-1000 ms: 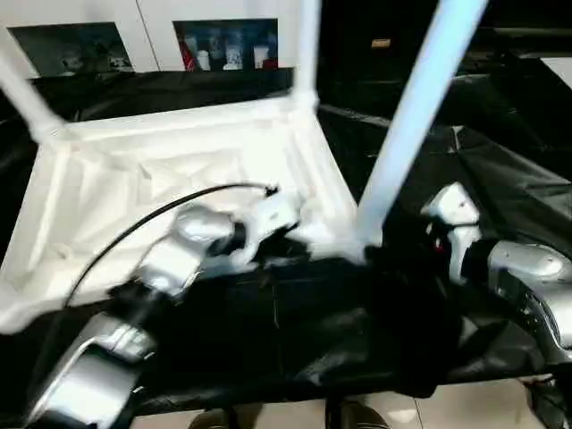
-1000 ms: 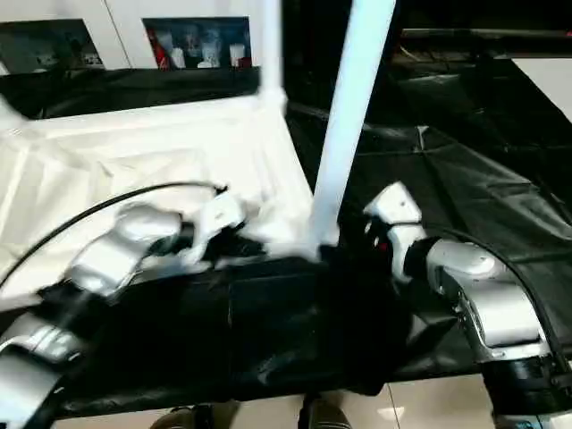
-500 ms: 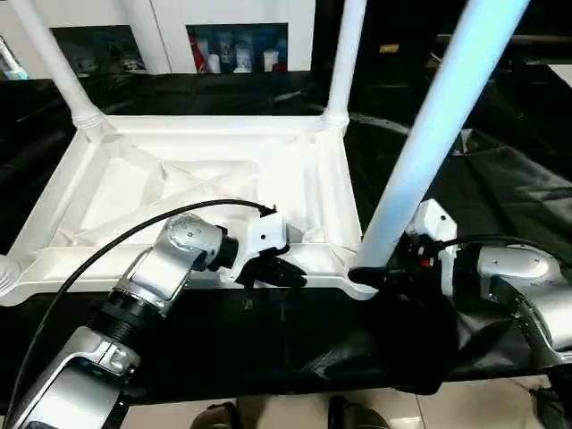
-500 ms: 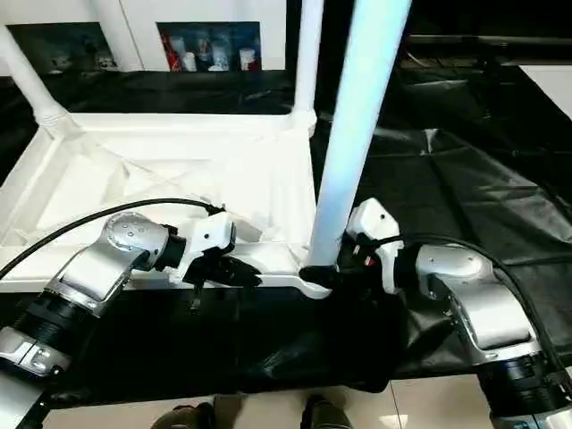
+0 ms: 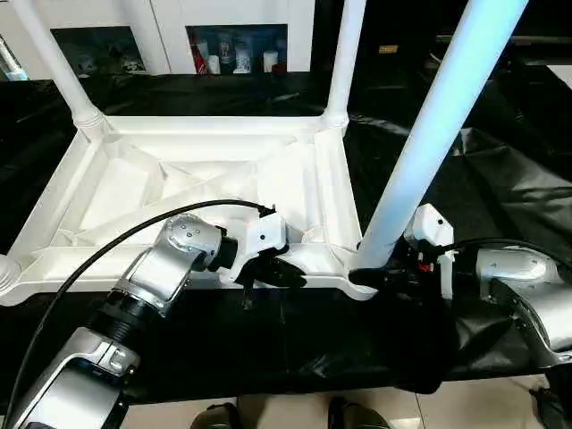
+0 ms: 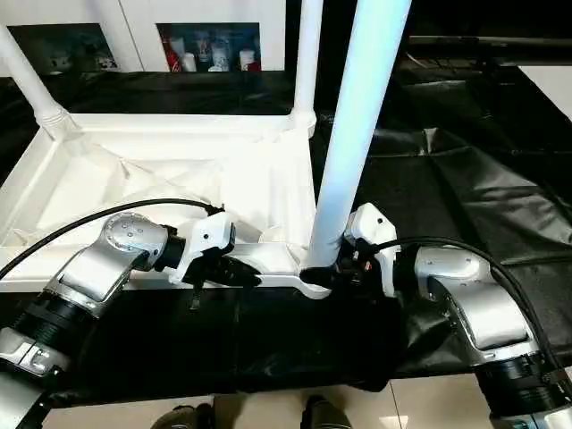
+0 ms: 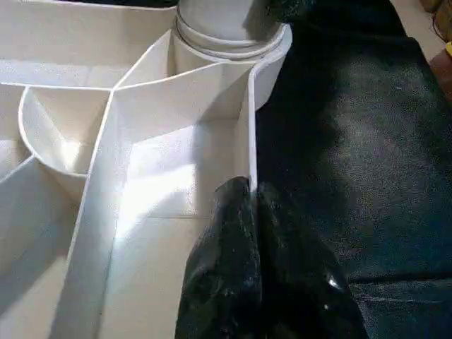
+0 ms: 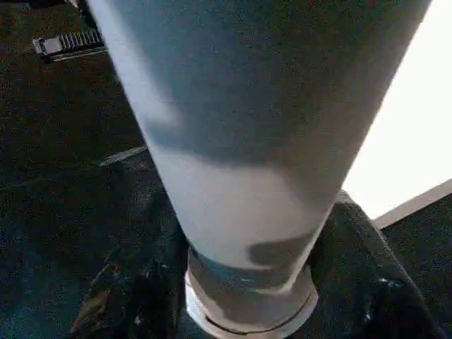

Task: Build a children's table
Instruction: Rotate leg to tighten

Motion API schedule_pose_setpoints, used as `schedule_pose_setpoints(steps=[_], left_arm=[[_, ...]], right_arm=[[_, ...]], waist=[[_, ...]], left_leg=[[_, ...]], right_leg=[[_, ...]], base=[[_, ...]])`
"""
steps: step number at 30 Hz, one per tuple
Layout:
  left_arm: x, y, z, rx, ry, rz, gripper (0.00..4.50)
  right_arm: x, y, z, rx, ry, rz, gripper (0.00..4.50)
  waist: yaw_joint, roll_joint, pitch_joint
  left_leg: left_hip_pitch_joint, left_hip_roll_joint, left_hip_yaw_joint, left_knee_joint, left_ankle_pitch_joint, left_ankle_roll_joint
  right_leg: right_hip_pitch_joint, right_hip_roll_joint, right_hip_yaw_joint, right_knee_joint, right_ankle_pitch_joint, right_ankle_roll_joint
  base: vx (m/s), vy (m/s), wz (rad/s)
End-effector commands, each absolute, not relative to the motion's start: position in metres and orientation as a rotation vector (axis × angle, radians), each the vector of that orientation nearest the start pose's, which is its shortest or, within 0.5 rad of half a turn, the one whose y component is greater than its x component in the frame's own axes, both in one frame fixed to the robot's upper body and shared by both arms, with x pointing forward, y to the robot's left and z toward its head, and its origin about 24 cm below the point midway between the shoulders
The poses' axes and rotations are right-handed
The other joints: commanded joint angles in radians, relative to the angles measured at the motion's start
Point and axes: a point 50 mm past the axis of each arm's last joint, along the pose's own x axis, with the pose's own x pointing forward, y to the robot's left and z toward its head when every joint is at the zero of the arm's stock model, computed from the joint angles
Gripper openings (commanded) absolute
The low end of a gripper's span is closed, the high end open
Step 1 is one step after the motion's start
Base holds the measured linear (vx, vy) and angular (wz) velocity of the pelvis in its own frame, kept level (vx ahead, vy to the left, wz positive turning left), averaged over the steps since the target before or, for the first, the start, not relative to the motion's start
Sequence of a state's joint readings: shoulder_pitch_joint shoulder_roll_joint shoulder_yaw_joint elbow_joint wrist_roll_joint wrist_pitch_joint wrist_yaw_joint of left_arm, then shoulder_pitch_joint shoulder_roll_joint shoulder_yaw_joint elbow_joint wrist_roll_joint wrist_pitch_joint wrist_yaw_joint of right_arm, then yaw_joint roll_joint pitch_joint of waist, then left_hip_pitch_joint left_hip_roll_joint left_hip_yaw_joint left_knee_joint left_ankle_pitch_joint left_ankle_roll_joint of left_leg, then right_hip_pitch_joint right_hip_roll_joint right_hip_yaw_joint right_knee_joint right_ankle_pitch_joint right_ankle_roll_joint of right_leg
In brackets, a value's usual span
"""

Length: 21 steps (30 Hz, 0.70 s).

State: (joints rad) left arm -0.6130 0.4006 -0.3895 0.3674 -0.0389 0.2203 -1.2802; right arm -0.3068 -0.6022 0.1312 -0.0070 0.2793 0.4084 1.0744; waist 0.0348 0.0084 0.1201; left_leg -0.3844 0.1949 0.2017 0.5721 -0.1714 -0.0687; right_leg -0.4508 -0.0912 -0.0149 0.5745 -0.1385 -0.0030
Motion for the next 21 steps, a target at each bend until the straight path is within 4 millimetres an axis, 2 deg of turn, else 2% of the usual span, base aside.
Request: schedule_pose_setpoints(steps=[1, 3, 4, 5, 6, 8, 9, 11, 14, 15, 16, 17, 19, 20, 21], left_arm=[[0.3, 0.1, 0.07, 0.453, 0.454, -1.547, 0.0], [0.306, 0.098, 0.069, 0.455, 0.446, -1.49, 0.0], [0.31, 0.096, 0.068, 0.453, 0.436, -1.442, 0.0], [0.315, 0.094, 0.068, 0.453, 0.425, -1.393, 0.0], [0.317, 0.093, 0.068, 0.453, 0.421, -1.377, 0.0], [0.324, 0.085, 0.07, 0.444, 0.391, -1.32, 0.0], [0.325, 0.081, 0.072, 0.434, 0.372, -1.314, 0.0], [0.325, 0.08, 0.073, 0.43, 0.368, -1.315, 0.0], [0.324, 0.078, 0.073, 0.435, 0.365, -1.33, 0.0], [0.324, 0.078, 0.073, 0.437, 0.365, -1.338, 0.0], [0.324, 0.079, 0.072, 0.44, 0.364, -1.347, 0.0], [0.323, 0.08, 0.072, 0.443, 0.365, -1.353, 0.0], [0.323, 0.081, 0.072, 0.444, 0.365, -1.355, 0.0], [0.323, 0.081, 0.072, 0.442, 0.367, -1.364, 0.0], [0.322, 0.081, 0.072, 0.442, 0.367, -1.368, 0.0]], right_arm=[[0.273, -0.182, 0.092, -0.227, 0.353, 1.128, 1.99], [0.275, -0.181, 0.089, -0.206, 0.352, 1.078, 1.99], [0.276, -0.181, 0.086, -0.191, 0.354, 1.038, 1.99], [0.277, -0.18, 0.082, -0.173, 0.36, 0.99, 1.98], [0.278, -0.18, 0.081, -0.166, 0.363, 0.971, 1.97], [0.277, -0.177, 0.073, -0.126, 0.371, 0.895, 1.96], [0.275, -0.175, 0.071, -0.105, 0.372, 0.882, 1.96], [0.273, -0.173, 0.071, -0.095, 0.37, 0.887, 1.95], [0.268, -0.168, 0.07, -0.091, 0.359, 0.904, 1.95], [0.267, -0.166, 0.071, -0.089, 0.348, 0.906, 1.95], [0.267, -0.165, 0.071, -0.083, 0.333, 0.895, 1.95], [0.269, -0.166, 0.073, -0.074, 0.318, 0.871, 2.51], [0.272, -0.172, 0.077, -0.063, 0.3, 0.825, 2.65], [0.274, -0.176, 0.08, -0.062, 0.284, 0.803, 2.72], [0.275, -0.178, 0.081, -0.059, 0.279, 0.795, 2.85]], waist=[[-0.001, -0.014, -0.071], [-0.001, -0.015, -0.07], [-0.003, -0.019, -0.068], [-0.003, -0.018, -0.065], [-0.004, -0.021, -0.064], [-0.004, -0.023, -0.062], [-0.004, -0.024, -0.062], [-0.005, -0.025, -0.061], [-0.003, -0.025, -0.062], [-0.001, -0.021, -0.062], [-0.002, -0.023, -0.063], [-0.002, -0.024, -0.064], [-0.004, -0.024, -0.064], [-0.004, -0.017, -0.064], [-0.004, -0.019, -0.064]], left_leg=[[0.015, 0.022, -0.002, -0.056, -0.167, 0.119], [0.014, 0.021, -0.003, -0.057, -0.17, 0.116], [0.013, 0.02, -0.001, -0.057, -0.181, 0.112], [0.012, 0.018, -0.003, -0.058, -0.199, 0.102], [0.012, 0.017, -0.002, -0.058, -0.209, 0.096], [0.014, 0.016, -0.006, -0.062, -0.245, 0.073], [0.016, 0.017, -0.007, -0.064, -0.264, 0.067], [0.012, 0.016, -0.01, -0.068, -0.278, 0.064], [0.014, 0.017, -0.009, -0.067, -0.281, 0.069], [0.014, 0.017, -0.009, -0.067, -0.278, 0.069], [0.013, 0.017, -0.009, -0.067, -0.275, 0.07], [0.01, 0.017, -0.009, -0.068, -0.266, 0.072], [0.009, 0.016, -0.009, -0.067, -0.263, 0.075], [0.01, 0.017, -0.01, -0.069, -0.27, 0.072], [0.011, 0.017, -0.009, -0.068, -0.273, 0.071]], right_leg=[[0.068, -0.023, 0.019, -0.049, -0.184, -0.249], [0.068, -0.022, 0.019, -0.05, -0.194, -0.245], [0.065, -0.022, 0.019, -0.054, -0.218, -0.237], [0.063, -0.021, 0.019, -0.06, -0.262, -0.222], [0.061, -0.02, 0.019, -0.063, -0.29, -0.211], [0.056, -0.021, 0.018, -0.072, -0.386, -0.17], [0.054, -0.021, 0.018, -0.075, -0.408, -0.159], [0.055, -0.022, 0.018, -0.077, -0.434, -0.141], [0.051, -0.022, 0.02, -0.079, -0.435, -0.129], [0.05, -0.022, 0.02, -0.079, -0.428, -0.128], [0.05, -0.022, 0.02, -0.078, -0.413, -0.131], [0.053, -0.023, 0.019, -0.075, -0.396, -0.135], [0.054, -0.023, 0.019, -0.074, -0.384, -0.14], [0.053, -0.023, 0.018, -0.077, -0.387, -0.143], [0.053, -0.022, 0.018, -0.076, -0.389, -0.144]], base=[[0.0, 0.0, 0.0], [0.0, 0.0, 0.0], [0.0, 0.0, 0.0], [0.0, 0.0, 0.0], [0.0, 0.0, 0.0], [0.0, 0.0, 0.0], [0.0, 0.0, 0.0], [0.0, 0.0, 0.0], [0.0, 0.0, 0.0], [0.0, 0.0, 0.0], [0.0, 0.0, 0.0], [0.0, 0.0, 0.0], [0.0, 0.0, 0.0], [0.0, 0.0, 0.0], [0.0, 0.0, 0.0]])
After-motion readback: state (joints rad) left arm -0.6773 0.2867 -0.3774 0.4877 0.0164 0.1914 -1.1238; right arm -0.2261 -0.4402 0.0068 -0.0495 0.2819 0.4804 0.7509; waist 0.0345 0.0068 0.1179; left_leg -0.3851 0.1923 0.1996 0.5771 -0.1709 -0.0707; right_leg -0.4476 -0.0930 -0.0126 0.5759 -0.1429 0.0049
